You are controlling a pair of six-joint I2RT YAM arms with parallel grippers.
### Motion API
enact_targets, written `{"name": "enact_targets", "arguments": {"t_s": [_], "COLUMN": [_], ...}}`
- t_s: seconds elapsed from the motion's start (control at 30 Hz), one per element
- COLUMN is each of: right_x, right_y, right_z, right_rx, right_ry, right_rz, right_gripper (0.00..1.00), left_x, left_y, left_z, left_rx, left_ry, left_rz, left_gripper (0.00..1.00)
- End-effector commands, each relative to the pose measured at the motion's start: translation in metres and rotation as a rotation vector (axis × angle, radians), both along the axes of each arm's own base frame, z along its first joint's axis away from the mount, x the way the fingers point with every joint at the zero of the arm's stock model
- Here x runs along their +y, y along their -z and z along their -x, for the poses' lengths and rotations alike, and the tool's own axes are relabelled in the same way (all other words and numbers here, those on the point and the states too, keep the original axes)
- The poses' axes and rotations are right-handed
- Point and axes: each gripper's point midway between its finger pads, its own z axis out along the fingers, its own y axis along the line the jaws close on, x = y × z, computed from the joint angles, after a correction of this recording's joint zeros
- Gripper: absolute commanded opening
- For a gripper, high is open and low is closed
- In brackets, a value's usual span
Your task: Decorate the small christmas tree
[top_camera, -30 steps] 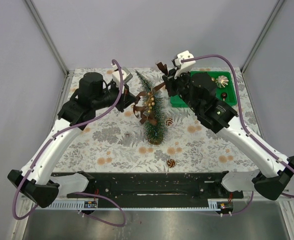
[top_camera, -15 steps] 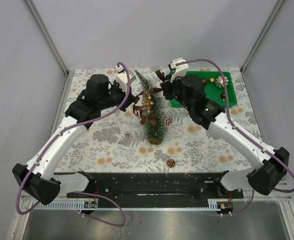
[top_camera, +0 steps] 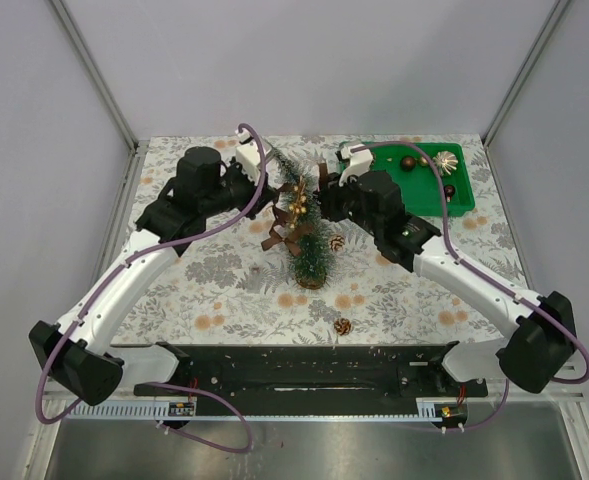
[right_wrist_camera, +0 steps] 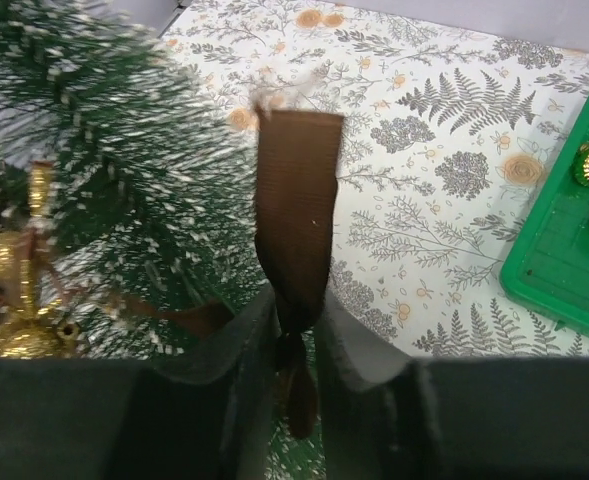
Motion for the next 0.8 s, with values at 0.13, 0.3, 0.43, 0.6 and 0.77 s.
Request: {"name": "enact_targets", "arguments": {"t_s": [0.13,0.3,0.43,0.6,0.77], "right_x": [-0.012,-0.025,-0.038,-0.053,-0.058], "right_y": [-0.024,-0.02,-0.023,-0.038,-0.051], "right_z": [0.014,0.018,0.019,0.02,0.021], "right_rx": [-0.045,-0.037,-0.036,-0.043,-0.05], "right_ry": [0.013,0.043,0.077,0.101,0.099], "right_rz": [-0.081,-0.044,-0.031,-0.055,-0.069], "right_gripper": [0.47,0.58,0.63,0.67,0.69], "left_x": [0.0,0.005,0.011,0.02,0.03], "left_y": [0.004,0.001,-0.015,-0.029,-0.032], "left_z": [-0.009,-0.009,-0.008,0.0,0.01], "left_rx": [-0.029,-0.038,-0.064,-0.076,-0.083], "left_ry": [-0.016,-0.042,-0.071,-0.092,-0.104], "left_rz": [0.006,-0.003,0.0,0.0,-0.015], "left_gripper": [0.32,0.54,0.66,0.82,0.84]}}
